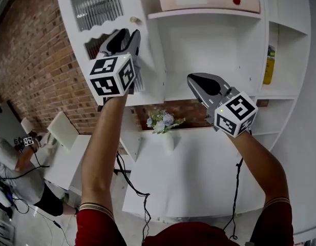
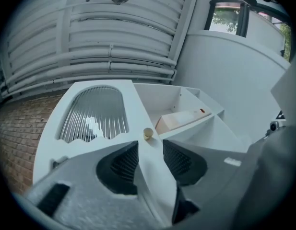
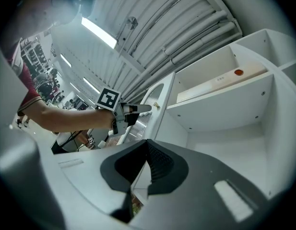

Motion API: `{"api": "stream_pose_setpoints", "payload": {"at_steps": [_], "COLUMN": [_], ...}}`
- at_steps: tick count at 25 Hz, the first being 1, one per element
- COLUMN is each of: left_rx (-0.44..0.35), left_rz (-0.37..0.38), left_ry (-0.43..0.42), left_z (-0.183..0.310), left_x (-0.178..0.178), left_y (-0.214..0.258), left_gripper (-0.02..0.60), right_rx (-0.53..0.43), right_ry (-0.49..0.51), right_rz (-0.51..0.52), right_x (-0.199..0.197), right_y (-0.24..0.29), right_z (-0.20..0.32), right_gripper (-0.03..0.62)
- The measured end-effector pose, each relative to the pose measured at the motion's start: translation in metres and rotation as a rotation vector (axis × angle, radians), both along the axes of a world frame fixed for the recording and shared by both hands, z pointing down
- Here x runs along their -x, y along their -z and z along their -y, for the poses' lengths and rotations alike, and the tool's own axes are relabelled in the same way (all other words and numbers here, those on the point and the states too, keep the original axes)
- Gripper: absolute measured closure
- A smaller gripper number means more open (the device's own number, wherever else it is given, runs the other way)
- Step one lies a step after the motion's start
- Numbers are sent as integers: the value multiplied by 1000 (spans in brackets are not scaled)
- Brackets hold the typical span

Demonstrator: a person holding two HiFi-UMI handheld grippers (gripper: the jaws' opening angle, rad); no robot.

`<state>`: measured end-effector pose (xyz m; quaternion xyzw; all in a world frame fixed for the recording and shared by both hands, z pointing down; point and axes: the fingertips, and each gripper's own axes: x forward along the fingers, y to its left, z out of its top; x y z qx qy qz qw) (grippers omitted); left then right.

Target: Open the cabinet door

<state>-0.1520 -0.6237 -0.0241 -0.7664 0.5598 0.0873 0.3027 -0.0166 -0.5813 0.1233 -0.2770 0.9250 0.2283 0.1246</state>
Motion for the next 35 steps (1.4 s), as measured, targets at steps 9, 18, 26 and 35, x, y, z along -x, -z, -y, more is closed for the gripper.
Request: {"api": "stream_pose_setpoints", "payload": {"at_steps": [9, 18, 26, 35], "left_rx": [-30, -26, -10, -21], "left_rz": [45, 59, 58, 71], "left_ry": [38, 60, 78, 28], "left_z": [14, 25, 20, -32], "left_x": [-10, -16, -12, -5], "left_y": [30, 34, 35, 36], "left_gripper": [423, 483, 499, 502], "right_rx": [-19, -15, -12, -6], "right_ry": [16, 6, 6, 88], "right_rz": [7, -8, -4, 7], "right_x": [-6, -17, -22, -11], "right_y": [7, -4, -5, -1], "right_z": [-3, -6, -11, -23], "right_gripper": [582, 582, 582, 582]}}
